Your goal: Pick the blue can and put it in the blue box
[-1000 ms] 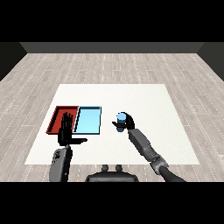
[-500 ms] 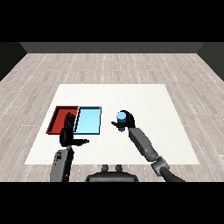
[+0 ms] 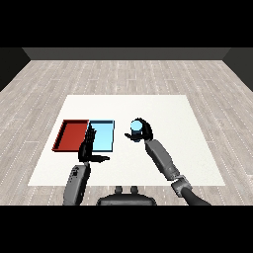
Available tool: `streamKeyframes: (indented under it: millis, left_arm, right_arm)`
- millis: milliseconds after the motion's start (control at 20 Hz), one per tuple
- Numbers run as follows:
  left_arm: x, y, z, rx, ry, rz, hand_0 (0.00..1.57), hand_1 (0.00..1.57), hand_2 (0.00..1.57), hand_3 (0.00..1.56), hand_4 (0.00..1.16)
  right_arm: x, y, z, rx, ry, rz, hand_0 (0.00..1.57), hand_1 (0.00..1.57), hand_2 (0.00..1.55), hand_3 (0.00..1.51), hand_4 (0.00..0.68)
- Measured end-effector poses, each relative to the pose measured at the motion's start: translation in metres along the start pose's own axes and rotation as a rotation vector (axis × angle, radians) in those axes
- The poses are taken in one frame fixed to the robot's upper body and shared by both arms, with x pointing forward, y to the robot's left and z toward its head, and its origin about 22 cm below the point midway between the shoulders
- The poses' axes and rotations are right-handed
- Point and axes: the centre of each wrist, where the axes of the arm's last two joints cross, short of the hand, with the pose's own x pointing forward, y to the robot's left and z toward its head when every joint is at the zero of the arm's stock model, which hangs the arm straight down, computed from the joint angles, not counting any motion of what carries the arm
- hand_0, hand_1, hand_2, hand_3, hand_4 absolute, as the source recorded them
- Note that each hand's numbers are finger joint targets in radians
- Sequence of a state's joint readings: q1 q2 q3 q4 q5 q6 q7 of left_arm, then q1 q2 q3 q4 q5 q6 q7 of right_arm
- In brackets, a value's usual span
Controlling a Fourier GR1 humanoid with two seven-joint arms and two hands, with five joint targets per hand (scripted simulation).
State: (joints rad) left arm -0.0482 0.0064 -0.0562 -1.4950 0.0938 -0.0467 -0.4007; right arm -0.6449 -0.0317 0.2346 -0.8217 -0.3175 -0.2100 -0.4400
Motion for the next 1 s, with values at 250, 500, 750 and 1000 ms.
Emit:
streamKeyframes:
  millis: [250, 500, 750, 1000]
  left_arm:
    - [-0.004, -0.016, -0.012, -0.039, 0.045, 0.025, 0.00, 0.00, 0.00, 0.00, 0.00]
    - [-0.008, -0.029, -0.017, -0.063, 0.073, 0.024, 0.00, 0.00, 0.00, 0.00, 0.00]
    - [-0.011, -0.043, -0.020, -0.082, 0.082, 0.035, 0.00, 0.00, 0.00, 0.00, 0.00]
    - [-0.017, -0.058, -0.032, -0.101, 0.088, 0.015, 0.00, 0.00, 0.00, 0.00, 0.00]
  right_arm:
    - [0.017, 0.005, -0.002, 0.025, -0.055, -0.002, 1.43, 1.43, 1.45, 1.42, 0.660]
    - [0.026, 0.003, 0.013, 0.033, -0.073, -0.007, 1.43, 1.43, 1.45, 1.42, 0.659]
    - [0.039, 0.010, 0.019, 0.054, -0.091, -0.003, 1.43, 1.43, 1.43, 1.41, 0.661]
    - [0.044, 0.007, 0.022, 0.068, -0.098, -0.002, 1.42, 1.42, 1.44, 1.41, 0.661]
